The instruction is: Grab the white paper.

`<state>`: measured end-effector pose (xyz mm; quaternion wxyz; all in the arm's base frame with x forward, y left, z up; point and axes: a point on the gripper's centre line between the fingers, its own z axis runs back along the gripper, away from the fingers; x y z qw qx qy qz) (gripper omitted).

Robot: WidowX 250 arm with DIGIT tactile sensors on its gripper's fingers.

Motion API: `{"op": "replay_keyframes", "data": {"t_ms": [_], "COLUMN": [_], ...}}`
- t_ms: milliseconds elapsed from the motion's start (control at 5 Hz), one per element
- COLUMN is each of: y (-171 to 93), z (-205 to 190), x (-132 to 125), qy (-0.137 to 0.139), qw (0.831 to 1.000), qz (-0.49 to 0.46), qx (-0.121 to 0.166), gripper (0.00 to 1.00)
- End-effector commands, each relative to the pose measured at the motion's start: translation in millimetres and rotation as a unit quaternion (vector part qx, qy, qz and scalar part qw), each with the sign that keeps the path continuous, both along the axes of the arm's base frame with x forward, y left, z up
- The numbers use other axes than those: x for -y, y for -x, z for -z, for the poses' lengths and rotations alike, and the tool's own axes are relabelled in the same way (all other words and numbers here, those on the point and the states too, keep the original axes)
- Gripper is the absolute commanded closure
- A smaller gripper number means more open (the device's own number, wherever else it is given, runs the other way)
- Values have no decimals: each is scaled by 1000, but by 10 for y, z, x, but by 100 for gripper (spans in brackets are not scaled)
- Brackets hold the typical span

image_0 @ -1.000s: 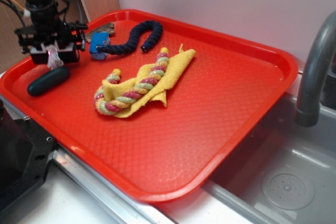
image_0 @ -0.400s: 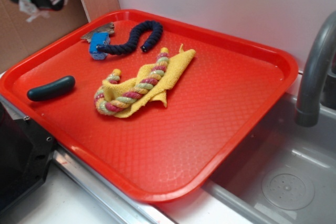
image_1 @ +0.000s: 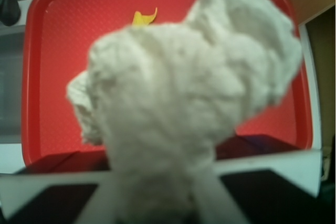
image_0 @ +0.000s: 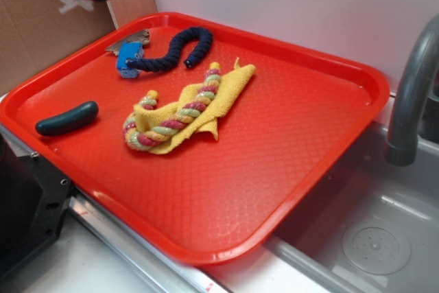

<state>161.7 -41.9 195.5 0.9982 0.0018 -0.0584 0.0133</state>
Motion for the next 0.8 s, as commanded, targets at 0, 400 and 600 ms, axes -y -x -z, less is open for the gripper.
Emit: {"op": "replay_keyframes", "data": {"t_ms": [0, 400, 600], "y": [-251, -299, -203], "z": [14, -87, -4], "x": [-529, -760, -734], "qy": [8, 7, -7], "qw": [1000, 999, 1000], "qz": [4, -9, -15], "qx": [-2, 33, 26], "gripper": [100, 100, 100]}}
